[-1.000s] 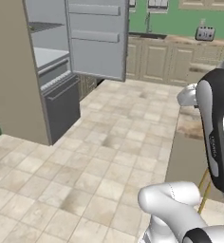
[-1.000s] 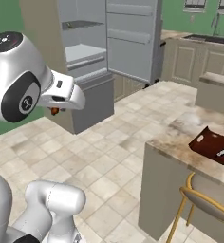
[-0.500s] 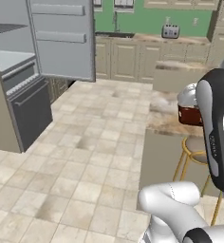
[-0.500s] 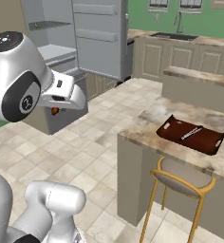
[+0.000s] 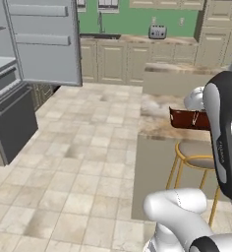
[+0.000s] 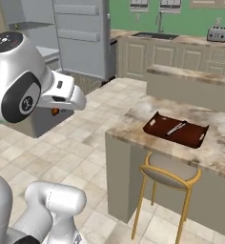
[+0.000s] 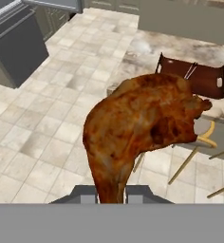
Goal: Gather the squash and mushroom from the fridge and place them on a tray on the dining counter. Then gather the chicken drumstick and fish from the fridge and place them on the other tray.
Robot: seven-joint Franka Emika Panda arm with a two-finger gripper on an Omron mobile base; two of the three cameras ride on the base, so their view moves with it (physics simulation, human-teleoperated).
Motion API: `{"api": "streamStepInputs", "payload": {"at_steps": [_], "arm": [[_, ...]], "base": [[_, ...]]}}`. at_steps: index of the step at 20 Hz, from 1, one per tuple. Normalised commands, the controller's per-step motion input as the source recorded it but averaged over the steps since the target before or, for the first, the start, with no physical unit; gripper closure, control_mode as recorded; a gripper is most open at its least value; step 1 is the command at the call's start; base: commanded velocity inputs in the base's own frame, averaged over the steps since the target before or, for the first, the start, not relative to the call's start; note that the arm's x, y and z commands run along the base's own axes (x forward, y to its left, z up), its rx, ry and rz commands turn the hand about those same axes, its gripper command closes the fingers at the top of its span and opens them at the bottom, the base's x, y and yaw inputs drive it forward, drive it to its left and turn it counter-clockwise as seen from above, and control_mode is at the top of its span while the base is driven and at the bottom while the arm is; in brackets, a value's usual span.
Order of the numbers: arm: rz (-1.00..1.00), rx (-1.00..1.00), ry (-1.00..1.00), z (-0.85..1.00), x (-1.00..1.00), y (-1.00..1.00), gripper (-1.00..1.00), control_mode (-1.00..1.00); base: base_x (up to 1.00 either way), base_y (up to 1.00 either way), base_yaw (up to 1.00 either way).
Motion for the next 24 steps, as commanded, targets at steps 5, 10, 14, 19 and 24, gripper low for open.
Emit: {"api": "streamStepInputs", "payload": {"at_steps": [5,10,14,19,24], "arm": [[0.0,0.0,0.0,0.0,0.0,0.0,1.0,1.0],[0.0,0.0,0.0,0.0,0.0,0.0,1.0,1.0],[0.0,0.0,0.0,0.0,0.0,0.0,1.0,1.0],[0.0,0.0,0.0,0.0,0.0,0.0,1.0,1.0],[0.0,0.0,0.0,0.0,0.0,0.0,1.0,1.0]], "base": [[0.37,-0.07,-0.16],[0.32,-0.37,-0.25],[0.3,-0.45,-0.25],[0.21,-0.48,-0.25],[0.2,-0.45,-0.24]]}}
